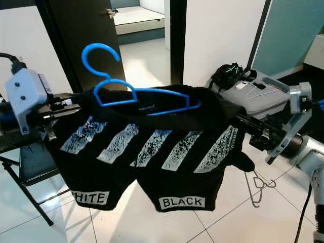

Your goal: Hang hanger

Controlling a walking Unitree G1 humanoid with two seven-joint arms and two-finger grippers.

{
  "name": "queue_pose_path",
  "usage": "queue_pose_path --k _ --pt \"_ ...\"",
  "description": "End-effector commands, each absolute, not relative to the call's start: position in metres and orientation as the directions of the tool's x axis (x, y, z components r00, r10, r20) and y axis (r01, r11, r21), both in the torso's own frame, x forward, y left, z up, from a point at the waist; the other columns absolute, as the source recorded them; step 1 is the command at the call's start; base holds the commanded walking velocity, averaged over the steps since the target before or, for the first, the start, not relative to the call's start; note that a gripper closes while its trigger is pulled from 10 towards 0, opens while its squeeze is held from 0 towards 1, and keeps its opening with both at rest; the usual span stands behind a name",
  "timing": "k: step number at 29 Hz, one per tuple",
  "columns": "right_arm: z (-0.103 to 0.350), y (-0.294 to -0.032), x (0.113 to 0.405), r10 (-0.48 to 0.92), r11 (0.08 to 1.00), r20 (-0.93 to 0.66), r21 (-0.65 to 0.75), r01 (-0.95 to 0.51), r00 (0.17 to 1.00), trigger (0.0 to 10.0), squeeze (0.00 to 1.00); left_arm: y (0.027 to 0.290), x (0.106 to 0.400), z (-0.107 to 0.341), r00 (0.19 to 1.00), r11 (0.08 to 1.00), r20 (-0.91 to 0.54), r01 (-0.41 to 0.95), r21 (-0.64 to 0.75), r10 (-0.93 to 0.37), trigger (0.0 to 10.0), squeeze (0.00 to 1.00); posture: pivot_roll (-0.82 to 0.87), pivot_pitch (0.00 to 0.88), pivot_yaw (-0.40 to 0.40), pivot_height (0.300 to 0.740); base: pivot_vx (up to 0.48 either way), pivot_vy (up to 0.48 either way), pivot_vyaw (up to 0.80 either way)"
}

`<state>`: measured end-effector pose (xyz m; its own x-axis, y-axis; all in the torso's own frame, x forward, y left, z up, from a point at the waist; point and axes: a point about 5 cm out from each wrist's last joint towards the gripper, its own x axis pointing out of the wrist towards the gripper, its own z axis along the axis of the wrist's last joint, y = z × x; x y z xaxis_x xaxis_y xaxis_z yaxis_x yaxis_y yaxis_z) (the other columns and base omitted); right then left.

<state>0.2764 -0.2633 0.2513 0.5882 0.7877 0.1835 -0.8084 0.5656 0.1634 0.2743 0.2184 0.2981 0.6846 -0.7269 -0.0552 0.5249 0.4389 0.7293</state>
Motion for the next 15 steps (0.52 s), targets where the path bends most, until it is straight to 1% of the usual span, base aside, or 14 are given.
queue_pose_path --k 1,2,4,5,6,8,15 --pt "0.257 -0.263 0.28 0.782 0.572 0.206 0.137 -0.809 0.588 0.0 0.0 0.205 0.274 0.292 0.654 0.404 -0.063 0.536 0.741 -0.753 0.0 0.0 0.01 0.0 0.0 0.74 0.0 0.0 0.0" --pt "0.258 -0.26 0.281 0.788 0.566 0.202 0.131 -0.814 0.581 0.0 0.0 0.2 0.274 0.29 0.643 0.396 -0.063 0.544 0.74 -0.764 0.0 0.0 0.01 0.0 0.0 0.74 0.0 0.0 0.0" --pt "0.258 -0.26 0.281 0.788 0.566 0.202 0.131 -0.814 0.581 0.0 0.0 0.2 0.274 0.29 0.643 0.396 -0.063 0.544 0.74 -0.764 0.0 0.0 0.01 0.0 0.0 0.74 0.0 0.0 0.0" --pt "0.265 -0.251 0.285 0.81 0.538 0.21 0.106 -0.836 0.548 0.0 0.0 0.186 0.275 0.282 0.614 0.369 -0.072 0.56 0.742 -0.786 0.0 0.0 0.0 0.0 -0.001 0.74 0.0 0.0 0.0" --pt "0.265 -0.251 0.285 0.81 0.538 0.21 0.106 -0.836 0.548 0.0 0.0 0.186 0.275 0.282 0.614 0.369 -0.072 0.56 0.742 -0.786 0.0 0.0 0.0 0.0 -0.001 0.74 0.0 0.0 0.0" --pt "0.272 -0.243 0.287 0.824 0.516 0.222 0.083 -0.853 0.52 0.0 0.0 0.177 0.275 0.277 0.595 0.349 -0.082 0.57 0.744 -0.799 0.0 0.0 0.0 0.0 -0.001 0.74 0.0 0.0 0.0" --pt "0.284 -0.227 0.291 0.856 0.456 0.252 0.039 -0.889 0.451 0.0 0.0 0.161 0.284 0.262 0.609 0.332 -0.103 0.558 0.761 -0.787 0.0 0.0 0.0 0.0 -0.006 0.74 0.0 0.0 0.0"
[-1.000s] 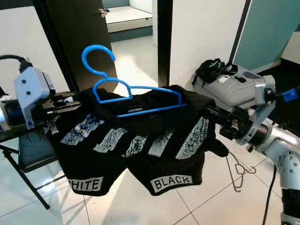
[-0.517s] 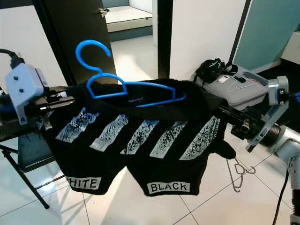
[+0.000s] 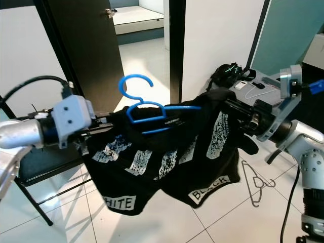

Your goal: Hang hanger

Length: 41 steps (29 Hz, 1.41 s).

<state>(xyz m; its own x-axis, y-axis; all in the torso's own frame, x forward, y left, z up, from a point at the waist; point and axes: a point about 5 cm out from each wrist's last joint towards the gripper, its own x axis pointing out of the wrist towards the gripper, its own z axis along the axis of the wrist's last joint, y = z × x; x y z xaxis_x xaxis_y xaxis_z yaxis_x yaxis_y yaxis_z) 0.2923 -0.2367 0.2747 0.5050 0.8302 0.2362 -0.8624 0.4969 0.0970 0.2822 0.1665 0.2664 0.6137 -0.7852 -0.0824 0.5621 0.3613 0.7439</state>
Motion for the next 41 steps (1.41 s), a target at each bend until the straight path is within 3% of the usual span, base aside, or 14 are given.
queue_pose_path --k 1,11,19,30,33,36,37,40,41 --pt "0.285 -0.226 0.292 0.859 0.452 0.253 0.037 -0.891 0.446 0.0 0.0 0.161 0.284 0.261 0.614 0.331 -0.106 0.554 0.764 -0.782 0.0 0.0 0.0 0.0 -0.006 0.74 0.0 0.0 0.0" --pt "0.282 -0.2 0.283 0.932 0.311 0.184 0.042 -0.949 0.313 0.0 0.0 0.185 0.296 0.267 0.737 0.387 -0.079 0.439 0.811 -0.672 0.0 0.0 -0.01 0.0 -0.009 0.74 0.0 0.0 0.0" --pt "0.278 -0.179 0.276 0.949 0.228 0.21 0.058 -0.972 0.236 0.0 0.0 0.189 0.3 0.268 0.761 0.398 -0.071 0.413 0.819 -0.645 0.0 0.0 -0.01 0.0 -0.003 0.74 0.0 0.0 0.0" --pt "0.301 -0.209 0.274 0.903 0.309 0.306 0.025 -0.951 0.302 0.0 0.0 0.212 0.305 0.259 0.819 0.38 -0.125 0.388 0.84 -0.56 0.0 0.0 0.0 0.0 0.004 0.74 0.0 0.0 0.0" --pt "0.316 -0.242 0.27 0.861 0.411 0.332 -0.008 -0.912 0.385 0.0 0.0 0.24 0.309 0.255 0.877 0.352 -0.17 0.349 0.869 -0.45 0.0 0.0 -0.01 0.0 0.009 0.74 0.0 0.0 0.0" --pt "0.316 -0.249 0.269 0.853 0.438 0.32 -0.01 -0.899 0.412 0.0 0.0 0.245 0.309 0.254 0.884 0.346 -0.176 0.343 0.874 -0.433 0.0 0.0 -0.01 0.0 0.009 0.74 0.0 0.0 0.0" --pt "0.304 -0.251 0.269 0.863 0.454 0.244 0.005 -0.891 0.442 0.0 0.0 0.248 0.309 0.257 0.888 0.348 -0.166 0.332 0.877 -0.43 0.0 0.0 -0.01 0.0 0.01 0.74 0.0 0.0 0.0" --pt "0.304 -0.251 0.269 0.863 0.454 0.244 0.005 -0.891 0.442 0.0 0.0 0.248 0.309 0.257 0.888 0.348 -0.166 0.332 0.877 -0.43 0.0 0.0 -0.01 0.0 0.01 0.74 0.0 0.0 0.0" --pt "0.293 -0.248 0.268 0.877 0.452 0.176 0.014 -0.892 0.447 0.0 0.0 0.247 0.308 0.26 0.887 0.353 -0.153 0.325 0.878 -0.436 0.0 0.0 0.0 0.0 0.009 0.74 0.0 0.0 0.0"
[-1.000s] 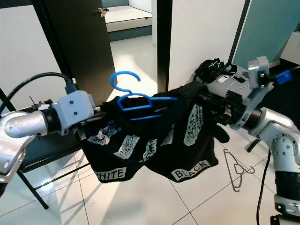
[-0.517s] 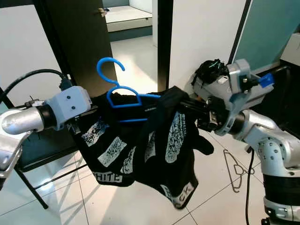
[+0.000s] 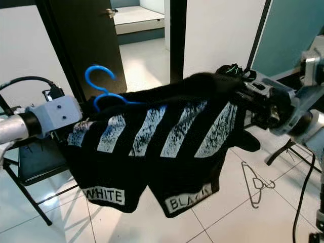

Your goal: Hang hanger

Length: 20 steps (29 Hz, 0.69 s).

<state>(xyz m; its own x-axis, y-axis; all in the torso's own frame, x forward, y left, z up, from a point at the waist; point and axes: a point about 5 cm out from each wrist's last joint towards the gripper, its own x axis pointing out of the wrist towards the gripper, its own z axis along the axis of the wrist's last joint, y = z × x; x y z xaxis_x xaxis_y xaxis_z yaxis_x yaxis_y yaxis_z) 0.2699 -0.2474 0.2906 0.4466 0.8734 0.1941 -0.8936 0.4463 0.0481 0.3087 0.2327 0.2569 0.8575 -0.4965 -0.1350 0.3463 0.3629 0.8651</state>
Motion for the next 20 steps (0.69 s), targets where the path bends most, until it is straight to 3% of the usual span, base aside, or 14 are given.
queue_pose_path --k 1,4,8,13,20 --pt "0.278 -0.247 0.267 0.885 0.457 0.087 0.022 -0.889 0.457 0.0 0.0 0.244 0.308 0.265 0.876 0.351 -0.131 0.318 0.881 -0.463 0.0 0.0 0.0 0.0 0.007 0.74 0.0 0.0 0.0" --pt "0.26 -0.246 0.267 0.883 0.47 -0.018 0.03 -0.882 0.47 0.0 0.0 0.235 0.306 0.27 0.842 0.34 -0.108 0.326 0.882 -0.529 0.0 0.0 0.0 0.0 0.007 0.74 0.0 0.0 0.0" --pt "0.257 -0.241 0.267 0.89 0.456 -0.029 0.04 -0.889 0.455 0.0 0.0 0.229 0.306 0.271 0.831 0.337 -0.099 0.327 0.883 -0.547 0.0 0.0 0.0 0.0 0.009 0.74 0.0 0.0 0.0" --pt "0.249 -0.215 0.262 0.931 0.364 -0.044 0.065 -0.929 0.361 0.0 0.0 0.229 0.315 0.28 0.866 0.388 -0.015 0.24 0.89 -0.5 0.0 0.0 0.0 0.0 0.007 0.74 0.0 0.0 0.0" --pt "0.232 -0.196 0.259 0.95 0.308 -0.085 0.083 -0.948 0.302 0.0 0.0 0.222 0.323 0.285 0.879 0.47 0.067 0.186 0.863 -0.472 0.0 0.0 0.0 0.0 0.008 0.74 0.0 0.0 0.0"
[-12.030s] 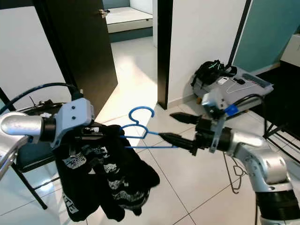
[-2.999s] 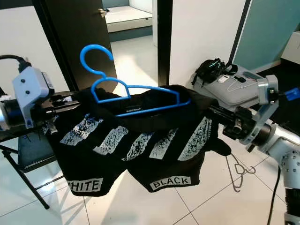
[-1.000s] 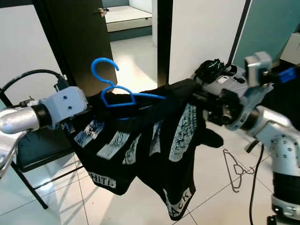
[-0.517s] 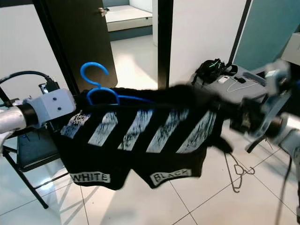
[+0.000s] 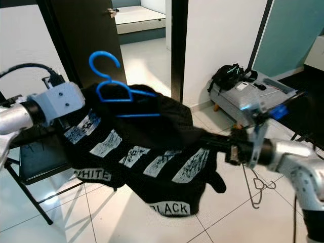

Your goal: Hang hanger

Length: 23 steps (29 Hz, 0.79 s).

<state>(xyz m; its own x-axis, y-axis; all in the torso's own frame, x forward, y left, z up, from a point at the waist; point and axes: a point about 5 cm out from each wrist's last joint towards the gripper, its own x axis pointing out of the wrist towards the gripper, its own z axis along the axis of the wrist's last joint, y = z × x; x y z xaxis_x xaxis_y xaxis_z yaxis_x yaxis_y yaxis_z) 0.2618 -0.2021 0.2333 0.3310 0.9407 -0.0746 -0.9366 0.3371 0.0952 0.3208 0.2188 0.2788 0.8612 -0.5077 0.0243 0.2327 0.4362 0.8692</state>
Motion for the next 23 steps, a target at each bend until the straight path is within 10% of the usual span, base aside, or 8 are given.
queue_pose_path --k 1,14,15,19,20,21,22,23 --pt "0.229 -0.194 0.258 0.951 0.301 -0.094 0.082 -0.95 0.293 0.0 0.0 0.222 0.324 0.285 0.882 0.476 0.075 0.178 0.861 -0.466 0.0 0.0 0.0 0.0 0.008 0.74 0.0 0.0 0.0" --pt "0.192 -0.184 0.257 0.903 0.34 -0.296 0.044 -0.939 0.313 0.0 0.0 0.215 0.333 0.277 0.912 0.608 0.122 0.158 0.778 -0.393 0.0 0.0 -0.01 0.0 0.012 0.74 0.0 0.0 0.0" --pt "0.184 -0.176 0.259 0.893 0.352 -0.312 0.033 -0.936 0.325 3.0 0.0 0.202 0.333 0.269 0.901 0.647 0.121 0.2 0.736 -0.416 0.0 0.0 -0.01 0.0 0.014 0.74 0.0 0.0 0.0" --pt "0.179 -0.17 0.259 0.89 0.357 -0.315 0.028 -0.934 0.33 3.0 0.0 0.194 0.332 0.263 0.893 0.669 0.121 0.229 0.707 -0.433 0.0 0.0 -0.01 0.0 0.014 0.74 0.0 0.0 0.0" --pt "0.175 -0.168 0.265 0.871 0.411 -0.308 0.031 -0.911 0.383 10.0 0.0 0.184 0.33 0.257 0.885 0.695 0.123 0.259 0.671 -0.449 0.0 0.0 -0.01 0.0 0.012 0.74 0.0 0.0 0.0" --pt "0.175 -0.168 0.265 0.871 0.411 -0.308 0.031 -0.911 0.383 10.0 0.0 0.184 0.33 0.257 0.885 0.695 0.123 0.259 0.671 -0.449 0.0 0.0 -0.01 0.0 0.012 0.74 0.0 0.0 0.0" --pt "0.173 -0.169 0.271 0.851 0.463 -0.295 0.028 -0.886 0.435 10.0 0.86 0.177 0.328 0.252 0.88 0.714 0.123 0.283 0.641 -0.459 0.0 0.0 -0.01 0.0 0.011 0.74 0.0 0.0 0.0" --pt "0.173 -0.169 0.271 0.851 0.463 -0.295 0.028 -0.886 0.435 10.0 0.86 0.177 0.328 0.252 0.88 0.714 0.123 0.283 0.641 -0.459 0.0 0.0 -0.01 0.0 0.011 0.74 0.0 0.0 0.0"
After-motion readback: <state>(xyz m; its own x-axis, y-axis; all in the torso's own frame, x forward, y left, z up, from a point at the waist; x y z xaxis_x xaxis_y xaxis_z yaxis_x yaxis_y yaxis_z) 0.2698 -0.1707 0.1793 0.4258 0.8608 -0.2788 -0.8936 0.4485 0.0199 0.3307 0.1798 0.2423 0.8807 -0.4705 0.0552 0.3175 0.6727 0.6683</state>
